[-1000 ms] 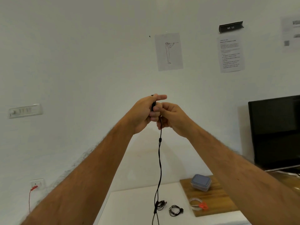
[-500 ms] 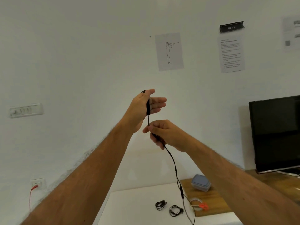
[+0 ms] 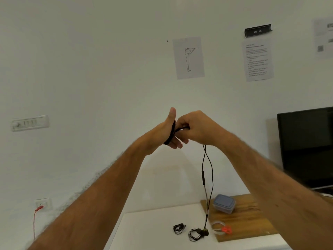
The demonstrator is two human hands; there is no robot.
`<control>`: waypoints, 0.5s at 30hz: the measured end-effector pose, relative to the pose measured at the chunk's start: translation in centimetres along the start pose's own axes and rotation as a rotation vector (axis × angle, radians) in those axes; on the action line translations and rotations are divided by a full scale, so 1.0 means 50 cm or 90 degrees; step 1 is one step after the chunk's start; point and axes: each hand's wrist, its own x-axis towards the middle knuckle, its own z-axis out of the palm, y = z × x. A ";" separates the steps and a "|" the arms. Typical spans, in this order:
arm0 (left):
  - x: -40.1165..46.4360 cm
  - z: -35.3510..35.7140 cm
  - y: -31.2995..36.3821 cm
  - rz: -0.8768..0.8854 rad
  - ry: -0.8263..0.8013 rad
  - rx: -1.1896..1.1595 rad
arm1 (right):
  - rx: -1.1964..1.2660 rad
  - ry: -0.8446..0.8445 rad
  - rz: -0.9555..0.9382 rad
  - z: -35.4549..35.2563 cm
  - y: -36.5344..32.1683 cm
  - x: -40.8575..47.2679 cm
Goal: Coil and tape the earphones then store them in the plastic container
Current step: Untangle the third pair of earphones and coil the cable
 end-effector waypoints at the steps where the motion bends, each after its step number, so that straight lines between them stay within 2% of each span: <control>1: 0.000 0.001 0.001 -0.004 0.002 -0.014 | -0.006 0.014 -0.013 -0.004 0.001 0.003; 7: 0.004 -0.017 -0.007 -0.042 -0.052 -0.079 | 0.016 0.017 -0.085 -0.014 0.010 0.012; 10: 0.002 -0.022 -0.008 -0.079 -0.073 -0.074 | 0.121 -0.014 -0.062 -0.020 0.014 0.010; 15: 0.002 -0.016 -0.004 -0.103 -0.094 -0.112 | 0.270 -0.002 -0.075 -0.012 0.032 0.013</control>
